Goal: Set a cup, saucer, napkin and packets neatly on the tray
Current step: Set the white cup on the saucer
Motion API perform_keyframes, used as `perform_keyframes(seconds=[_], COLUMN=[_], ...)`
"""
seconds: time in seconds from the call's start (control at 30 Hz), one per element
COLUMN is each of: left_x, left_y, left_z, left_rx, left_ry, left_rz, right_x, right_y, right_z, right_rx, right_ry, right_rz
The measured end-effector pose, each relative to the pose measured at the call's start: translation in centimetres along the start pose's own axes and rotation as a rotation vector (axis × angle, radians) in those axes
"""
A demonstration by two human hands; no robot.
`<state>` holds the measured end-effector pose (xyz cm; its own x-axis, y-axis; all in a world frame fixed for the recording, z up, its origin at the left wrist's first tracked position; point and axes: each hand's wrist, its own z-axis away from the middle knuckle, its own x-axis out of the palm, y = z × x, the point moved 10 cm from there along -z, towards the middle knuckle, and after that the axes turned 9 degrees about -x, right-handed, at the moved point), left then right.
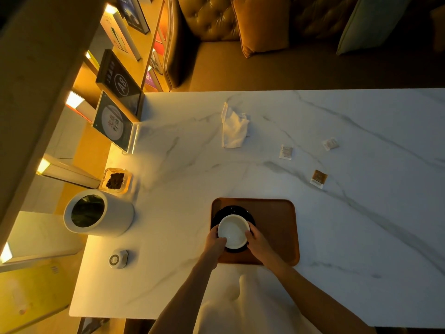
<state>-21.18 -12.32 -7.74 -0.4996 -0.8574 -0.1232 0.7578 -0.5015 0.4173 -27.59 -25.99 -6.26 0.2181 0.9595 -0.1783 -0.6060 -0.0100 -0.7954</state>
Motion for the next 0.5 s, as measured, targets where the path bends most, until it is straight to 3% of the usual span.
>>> perform_keyframes(seconds=[0.5], left_x=[-0.15], left_y=[-0.02], left_z=[-0.21], left_rx=[-0.021], left_ry=[0.031], left_rz=[-0.024], right_x=[-0.05], right_y=[0.12], right_z=[-0.19], right_rx=[-0.015], right_ry=[-0.01], right_rz=[0.032])
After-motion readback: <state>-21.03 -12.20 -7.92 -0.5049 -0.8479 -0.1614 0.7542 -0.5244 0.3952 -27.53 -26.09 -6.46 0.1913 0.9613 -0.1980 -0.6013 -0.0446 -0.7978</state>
